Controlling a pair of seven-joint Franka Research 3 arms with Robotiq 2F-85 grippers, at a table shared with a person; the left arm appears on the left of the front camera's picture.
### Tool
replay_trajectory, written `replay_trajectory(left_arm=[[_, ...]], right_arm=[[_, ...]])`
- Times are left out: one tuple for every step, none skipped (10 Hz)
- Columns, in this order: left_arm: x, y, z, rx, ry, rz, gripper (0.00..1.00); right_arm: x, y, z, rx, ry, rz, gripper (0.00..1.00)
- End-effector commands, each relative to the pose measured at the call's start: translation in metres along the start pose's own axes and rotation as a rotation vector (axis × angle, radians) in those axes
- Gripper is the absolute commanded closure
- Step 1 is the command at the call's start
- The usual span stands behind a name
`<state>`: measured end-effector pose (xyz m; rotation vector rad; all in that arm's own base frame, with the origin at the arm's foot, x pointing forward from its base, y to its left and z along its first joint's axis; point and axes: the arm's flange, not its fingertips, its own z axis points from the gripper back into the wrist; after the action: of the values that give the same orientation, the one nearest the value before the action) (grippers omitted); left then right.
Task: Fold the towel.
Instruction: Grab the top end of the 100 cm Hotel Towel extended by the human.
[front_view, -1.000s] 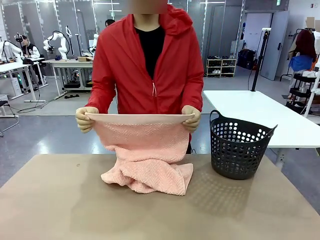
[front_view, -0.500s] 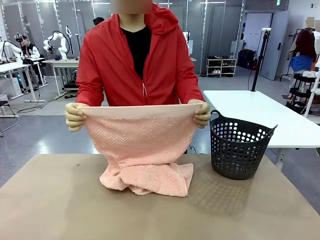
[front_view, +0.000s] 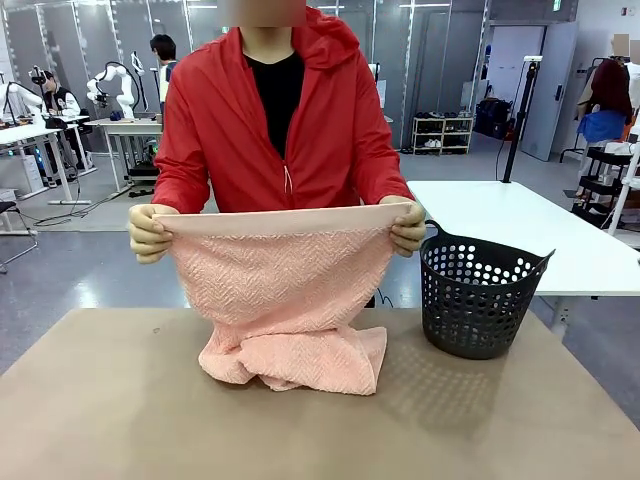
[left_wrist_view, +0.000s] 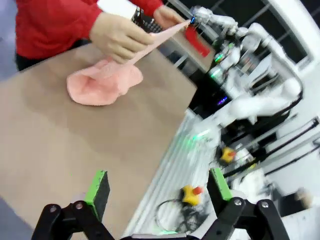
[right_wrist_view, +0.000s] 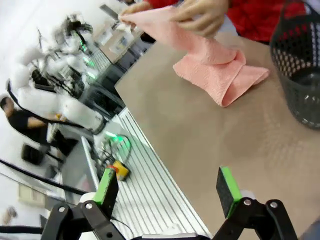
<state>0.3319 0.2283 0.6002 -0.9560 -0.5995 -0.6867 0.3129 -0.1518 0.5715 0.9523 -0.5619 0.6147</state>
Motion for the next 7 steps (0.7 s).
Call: replay_trajectory(left_arm=[[0.034, -0.042, -0.019, 0.197, 0.121, -0.229, 0.0], [0.055, -0.068, -0.036, 0.274, 0.199, -0.356, 0.0], [0.074, -0.093, -0.057, 0.342, 0.283, -0.5, 0.0], [0.089, -0.112, -0.075, 0.376, 0.34, -0.588, 0.0], [0.101, -0.131, -0.101, 0.431, 0.405, -0.672, 0.0], [0.105, -0.15, -0.125, 0.471, 0.463, -0.767, 0.0], [0.107, -0.165, -0.144, 0.473, 0.487, -0.827, 0.0]], right_arm=[[0.042, 0.054, -0.009, -0.156, 0.13, 0.193, 0.0], [0.06, 0.077, -0.022, -0.21, 0.193, 0.266, 0.0], [0.077, 0.102, -0.038, -0.252, 0.253, 0.334, 0.0], [0.09, 0.125, -0.054, -0.283, 0.301, 0.394, 0.0], [0.103, 0.149, -0.076, -0.325, 0.351, 0.452, 0.0], [0.11, 0.168, -0.095, -0.356, 0.39, 0.51, 0.0], [0.117, 0.18, -0.106, -0.36, 0.399, 0.537, 0.0]])
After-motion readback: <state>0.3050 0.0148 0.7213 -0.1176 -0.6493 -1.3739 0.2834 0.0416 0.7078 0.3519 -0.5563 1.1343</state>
